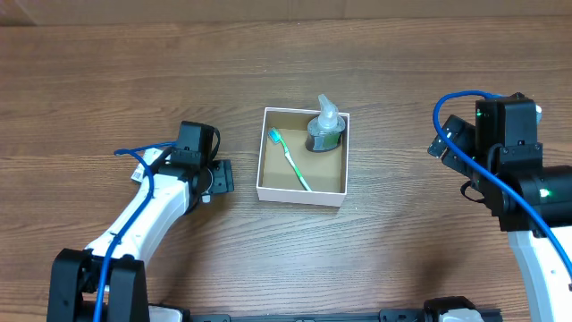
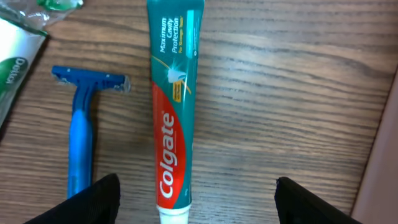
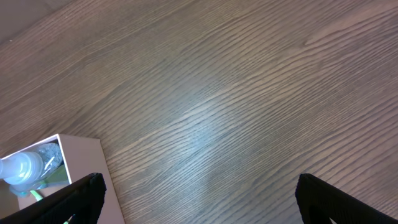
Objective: Pack container
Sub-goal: 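Move the left gripper over the Colgate toothpaste tube and grasp it, then carry the toothpaste with the left gripper and drop it into the box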
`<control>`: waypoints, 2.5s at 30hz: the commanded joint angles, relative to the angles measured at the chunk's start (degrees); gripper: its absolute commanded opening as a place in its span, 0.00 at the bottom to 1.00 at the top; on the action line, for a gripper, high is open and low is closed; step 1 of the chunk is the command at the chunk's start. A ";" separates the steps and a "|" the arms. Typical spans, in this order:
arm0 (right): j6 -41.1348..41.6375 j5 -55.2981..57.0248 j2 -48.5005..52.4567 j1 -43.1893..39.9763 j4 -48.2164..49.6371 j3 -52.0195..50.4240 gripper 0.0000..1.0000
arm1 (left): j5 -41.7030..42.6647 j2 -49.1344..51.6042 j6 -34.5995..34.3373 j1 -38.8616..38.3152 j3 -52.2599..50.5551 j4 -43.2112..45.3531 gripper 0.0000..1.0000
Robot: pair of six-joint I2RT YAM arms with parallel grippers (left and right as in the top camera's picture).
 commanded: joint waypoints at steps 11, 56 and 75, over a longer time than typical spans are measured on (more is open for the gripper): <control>0.07 0.37 -0.46 -0.33 0.20 0.85 1.00 | -0.68 2.67 3.30 -0.04 -5.86 11.21 0.81; 0.04 0.37 -0.46 -0.33 0.17 0.85 1.00 | 3.76 -10.75 -5.35 -11.37 20.31 -11.02 0.09; 0.04 0.37 -0.46 -0.33 0.20 0.85 1.00 | -2.36 0.52 -15.69 -26.38 20.87 -3.43 0.67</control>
